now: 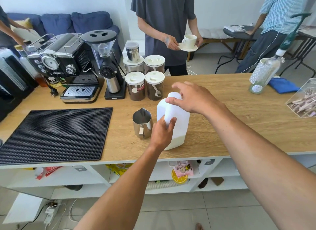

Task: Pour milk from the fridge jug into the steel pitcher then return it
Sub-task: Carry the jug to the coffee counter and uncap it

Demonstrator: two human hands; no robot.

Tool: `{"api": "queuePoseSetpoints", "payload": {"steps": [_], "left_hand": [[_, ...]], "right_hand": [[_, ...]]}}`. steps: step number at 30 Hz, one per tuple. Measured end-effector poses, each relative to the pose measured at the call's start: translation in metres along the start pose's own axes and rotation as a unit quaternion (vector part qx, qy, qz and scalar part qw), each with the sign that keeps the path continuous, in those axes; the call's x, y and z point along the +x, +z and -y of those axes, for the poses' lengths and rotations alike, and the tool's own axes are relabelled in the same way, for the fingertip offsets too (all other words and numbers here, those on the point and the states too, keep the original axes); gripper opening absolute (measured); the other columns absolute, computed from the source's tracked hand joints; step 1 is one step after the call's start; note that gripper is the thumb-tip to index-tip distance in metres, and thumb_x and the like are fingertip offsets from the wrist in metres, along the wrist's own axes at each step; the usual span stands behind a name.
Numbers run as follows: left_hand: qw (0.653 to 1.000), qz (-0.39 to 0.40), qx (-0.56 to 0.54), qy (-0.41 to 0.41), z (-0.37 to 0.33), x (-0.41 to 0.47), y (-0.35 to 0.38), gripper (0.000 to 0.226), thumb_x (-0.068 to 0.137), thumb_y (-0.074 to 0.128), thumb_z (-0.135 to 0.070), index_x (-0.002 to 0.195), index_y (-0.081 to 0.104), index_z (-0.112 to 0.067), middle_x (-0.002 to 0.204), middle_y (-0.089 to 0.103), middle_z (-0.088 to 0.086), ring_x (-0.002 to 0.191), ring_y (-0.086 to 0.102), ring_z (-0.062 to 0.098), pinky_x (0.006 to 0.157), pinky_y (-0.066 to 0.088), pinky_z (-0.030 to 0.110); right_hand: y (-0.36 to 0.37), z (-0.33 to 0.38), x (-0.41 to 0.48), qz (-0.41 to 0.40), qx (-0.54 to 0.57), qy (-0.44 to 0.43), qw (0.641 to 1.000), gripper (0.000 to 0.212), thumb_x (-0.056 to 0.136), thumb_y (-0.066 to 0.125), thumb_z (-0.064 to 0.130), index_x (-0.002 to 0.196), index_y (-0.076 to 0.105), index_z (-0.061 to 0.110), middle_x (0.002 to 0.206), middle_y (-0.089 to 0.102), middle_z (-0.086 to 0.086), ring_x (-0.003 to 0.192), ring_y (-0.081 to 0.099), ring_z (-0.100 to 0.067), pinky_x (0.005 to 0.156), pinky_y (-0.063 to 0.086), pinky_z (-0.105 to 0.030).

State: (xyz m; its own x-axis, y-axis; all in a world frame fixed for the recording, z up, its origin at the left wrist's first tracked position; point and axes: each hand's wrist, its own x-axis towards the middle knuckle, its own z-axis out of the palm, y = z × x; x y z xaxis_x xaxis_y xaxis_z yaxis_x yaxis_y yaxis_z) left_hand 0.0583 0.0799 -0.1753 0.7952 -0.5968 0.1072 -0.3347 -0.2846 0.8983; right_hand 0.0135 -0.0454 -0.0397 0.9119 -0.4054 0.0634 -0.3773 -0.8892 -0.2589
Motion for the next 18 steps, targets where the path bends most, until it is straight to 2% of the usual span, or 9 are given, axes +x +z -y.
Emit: {"api": "queuePoseSetpoints", "payload": {"steps": [2,4,6,10,12,15,18], "left_hand": [[1.0,0.001,0.001,0.001,-0.001,-0.001,0.0,0.033,0.102,0.048,-0.042,0.072,0.045,-0.031,0.053,0.05,-0.012,0.055,0.05,0.011,0.052,0.039,0.026],[1.0,0.002,0.001,0.001,-0.001,-0.001,0.0,0.03,0.102,0.048,-0.043,0.075,0.045,-0.03,0.053,0.049,-0.012,0.054,0.05,0.01,0.051,0.039,0.026],[1.0,0.001,0.0,0.001,-0.002,-0.001,0.0,0.031,0.102,0.048,-0.043,0.074,0.045,-0.03,0.054,0.049,-0.011,0.055,0.05,0.012,0.053,0.04,0.028],[1.0,0.0,0.0,-0.001,-0.001,-0.001,0.0,0.031,0.102,0.048,-0.042,0.073,0.045,-0.031,0.053,0.05,-0.011,0.055,0.049,0.012,0.053,0.04,0.027],[1.0,-0.003,0.0,-0.001,0.0,0.0,-0.001,0.034,0.102,0.049,-0.041,0.071,0.043,-0.031,0.052,0.049,-0.011,0.055,0.05,0.014,0.053,0.039,0.029],[1.0,-0.004,0.005,-0.002,0.0,0.001,-0.001,0.031,0.102,0.049,-0.04,0.074,0.044,-0.028,0.054,0.05,-0.013,0.056,0.052,0.015,0.053,0.04,0.029],[1.0,-0.007,0.007,0.007,0.0,0.0,0.0,0.027,0.102,0.049,-0.04,0.081,0.049,-0.023,0.057,0.053,-0.011,0.059,0.056,0.017,0.055,0.044,0.03]], "right_hand": [[0.001,0.001,0.0,-0.014,-0.018,-0.014,1.0,0.047,0.087,0.055,0.058,0.124,0.056,0.029,0.122,0.059,0.002,0.113,0.053,-0.023,0.086,0.043,-0.037],[0.0,0.001,-0.001,0.011,0.025,-0.037,0.999,0.041,0.087,0.057,0.042,0.127,0.054,0.034,0.125,0.054,0.004,0.119,0.048,-0.02,0.088,0.042,-0.036],[-0.001,0.002,-0.002,0.029,0.052,-0.053,0.997,0.044,0.086,0.056,0.031,0.129,0.051,0.04,0.127,0.05,0.006,0.119,0.044,-0.016,0.089,0.042,-0.034],[0.004,0.002,-0.002,-0.014,0.083,-0.066,0.994,0.036,0.086,0.062,0.029,0.122,0.058,0.035,0.117,0.054,0.009,0.1,0.047,-0.012,0.076,0.041,-0.029],[0.006,-0.004,-0.006,-0.055,0.141,-0.068,0.986,0.036,0.083,0.064,0.028,0.118,0.06,0.032,0.113,0.057,0.012,0.094,0.052,-0.012,0.076,0.043,-0.028],[0.014,-0.019,-0.014,-0.145,0.284,-0.013,0.948,0.034,0.08,0.067,0.024,0.112,0.055,0.025,0.109,0.06,0.007,0.087,0.061,-0.011,0.076,0.052,-0.024],[0.042,-0.043,-0.028,-0.209,0.359,0.079,0.906,0.04,0.083,0.069,0.02,0.117,0.048,0.016,0.11,0.056,0.0,0.083,0.059,-0.005,0.07,0.046,-0.008]]}}
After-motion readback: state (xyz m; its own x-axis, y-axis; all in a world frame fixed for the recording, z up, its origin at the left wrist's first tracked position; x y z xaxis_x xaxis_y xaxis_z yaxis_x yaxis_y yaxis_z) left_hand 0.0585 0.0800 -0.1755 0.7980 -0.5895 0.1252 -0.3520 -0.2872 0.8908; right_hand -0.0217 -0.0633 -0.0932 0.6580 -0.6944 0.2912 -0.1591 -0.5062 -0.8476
